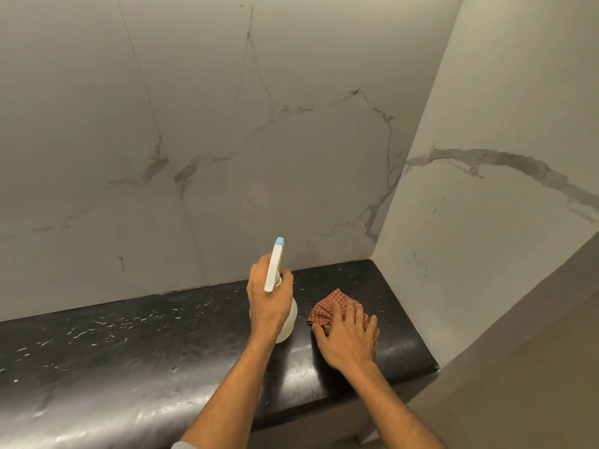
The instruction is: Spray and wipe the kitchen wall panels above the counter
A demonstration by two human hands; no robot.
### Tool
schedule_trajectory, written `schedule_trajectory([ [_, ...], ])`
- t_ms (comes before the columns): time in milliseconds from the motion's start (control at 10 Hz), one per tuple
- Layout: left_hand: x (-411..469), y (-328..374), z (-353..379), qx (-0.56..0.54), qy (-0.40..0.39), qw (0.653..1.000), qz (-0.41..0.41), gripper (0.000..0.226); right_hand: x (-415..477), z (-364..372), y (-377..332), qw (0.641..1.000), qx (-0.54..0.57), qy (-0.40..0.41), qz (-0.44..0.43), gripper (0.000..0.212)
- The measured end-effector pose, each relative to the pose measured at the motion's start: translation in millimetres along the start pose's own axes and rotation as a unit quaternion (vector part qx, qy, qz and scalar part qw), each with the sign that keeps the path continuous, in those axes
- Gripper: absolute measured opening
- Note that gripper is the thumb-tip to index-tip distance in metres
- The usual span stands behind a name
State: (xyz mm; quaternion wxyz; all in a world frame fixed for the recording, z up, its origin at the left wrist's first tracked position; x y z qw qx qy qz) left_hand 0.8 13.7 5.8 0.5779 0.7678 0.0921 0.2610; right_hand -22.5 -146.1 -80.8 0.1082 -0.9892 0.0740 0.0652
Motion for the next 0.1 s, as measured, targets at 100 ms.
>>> schedule_trajectory([
  [100, -4.1, -0.8, -5.5, 0.002, -0.035, 0.999, -0.015, 0.046, 0.6, -7.5, 0.5, 1.0, 0.005, 0.018, -0.002, 0.088],
])
Point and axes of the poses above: each hand's wrist, its own x-axis towards the middle knuckle, its own z-axis out of the palm, y = z × x, the point moved 3 cm from there along x, towards the middle knuckle, and after that the axes turned 4 degrees about y, right-handed, at the moved point
